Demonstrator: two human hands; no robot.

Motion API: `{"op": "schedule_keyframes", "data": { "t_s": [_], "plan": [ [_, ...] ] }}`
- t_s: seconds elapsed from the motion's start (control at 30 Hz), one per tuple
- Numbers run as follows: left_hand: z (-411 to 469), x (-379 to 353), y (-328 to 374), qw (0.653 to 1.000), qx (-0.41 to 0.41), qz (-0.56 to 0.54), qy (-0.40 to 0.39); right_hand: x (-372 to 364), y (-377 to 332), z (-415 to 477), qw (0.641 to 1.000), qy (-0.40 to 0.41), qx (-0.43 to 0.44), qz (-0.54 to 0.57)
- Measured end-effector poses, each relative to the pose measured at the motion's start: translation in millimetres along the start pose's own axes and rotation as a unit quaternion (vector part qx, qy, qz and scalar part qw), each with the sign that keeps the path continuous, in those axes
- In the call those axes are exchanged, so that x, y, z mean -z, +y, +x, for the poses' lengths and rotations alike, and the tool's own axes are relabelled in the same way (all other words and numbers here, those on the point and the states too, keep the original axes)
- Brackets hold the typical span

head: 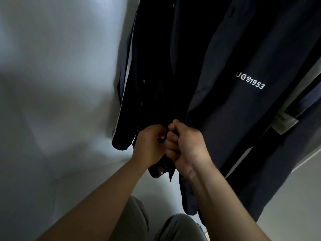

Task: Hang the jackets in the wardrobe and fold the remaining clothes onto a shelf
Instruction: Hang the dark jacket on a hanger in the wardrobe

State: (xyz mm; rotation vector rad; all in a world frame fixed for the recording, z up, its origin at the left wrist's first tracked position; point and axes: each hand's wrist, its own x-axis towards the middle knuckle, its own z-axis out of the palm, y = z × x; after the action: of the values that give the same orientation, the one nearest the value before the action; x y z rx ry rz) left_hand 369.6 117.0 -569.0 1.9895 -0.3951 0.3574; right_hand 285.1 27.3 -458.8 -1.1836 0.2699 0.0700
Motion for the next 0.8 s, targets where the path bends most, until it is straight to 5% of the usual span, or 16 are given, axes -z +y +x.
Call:
{"op": "schedule_keyframes", "data": {
  "t_s": [0.27,0.43,0.63,0.8],
  "plan": [
    [18,23,37,0.994,-0.096,0.045,0.000,-21,-56,-15,0.997,0.003,0.079,0.016],
    [40,34,67,0.980,-0.183,0.015,0.082,-31,-67,-19,0.996,0.004,0.069,0.056],
    [48,33,70,0.978,-0.189,0.063,0.057,-39,-110,-22,0.988,0.003,0.119,0.096],
    [72,48,114,0.957,-0.229,0.125,0.129,-50,-110,-23,0.990,-0.004,0.122,0.070]
  ]
}}
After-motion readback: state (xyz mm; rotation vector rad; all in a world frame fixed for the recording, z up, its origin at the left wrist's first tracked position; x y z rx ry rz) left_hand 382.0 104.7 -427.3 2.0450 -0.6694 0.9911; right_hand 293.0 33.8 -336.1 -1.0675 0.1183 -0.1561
